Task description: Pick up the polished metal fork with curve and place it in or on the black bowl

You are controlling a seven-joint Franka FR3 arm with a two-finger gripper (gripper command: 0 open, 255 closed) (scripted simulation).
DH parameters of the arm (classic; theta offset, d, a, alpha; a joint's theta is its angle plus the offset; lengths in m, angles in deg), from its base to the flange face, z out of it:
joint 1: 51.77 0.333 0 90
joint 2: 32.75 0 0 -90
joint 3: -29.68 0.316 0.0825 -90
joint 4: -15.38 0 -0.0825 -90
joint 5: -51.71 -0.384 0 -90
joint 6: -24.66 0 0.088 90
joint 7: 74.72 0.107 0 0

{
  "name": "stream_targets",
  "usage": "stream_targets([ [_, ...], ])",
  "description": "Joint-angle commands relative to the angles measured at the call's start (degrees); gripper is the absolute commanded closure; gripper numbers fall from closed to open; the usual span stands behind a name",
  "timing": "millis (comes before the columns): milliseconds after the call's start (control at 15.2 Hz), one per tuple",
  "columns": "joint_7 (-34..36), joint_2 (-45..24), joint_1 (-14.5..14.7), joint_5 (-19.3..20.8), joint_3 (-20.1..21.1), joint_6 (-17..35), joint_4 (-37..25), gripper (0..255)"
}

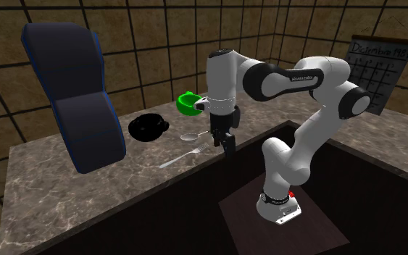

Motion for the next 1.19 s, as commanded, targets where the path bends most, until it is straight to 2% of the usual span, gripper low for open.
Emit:
stream_targets([
  [0, 0.0, 0.0, 0.0, 0.0, 0.0, 0.0, 0.0, 0],
  [462, -16.1, -1.2, -0.1, 6.5, -8.6, 11.7, 4.3, 0],
  [858, -29.5, -6.4, 1.0, 9.5, -16.6, 22.3, 4.1, 0],
  [1122, -29.5, -6.8, 1.0, 9.5, -16.9, 25.5, 6.8, 0],
])
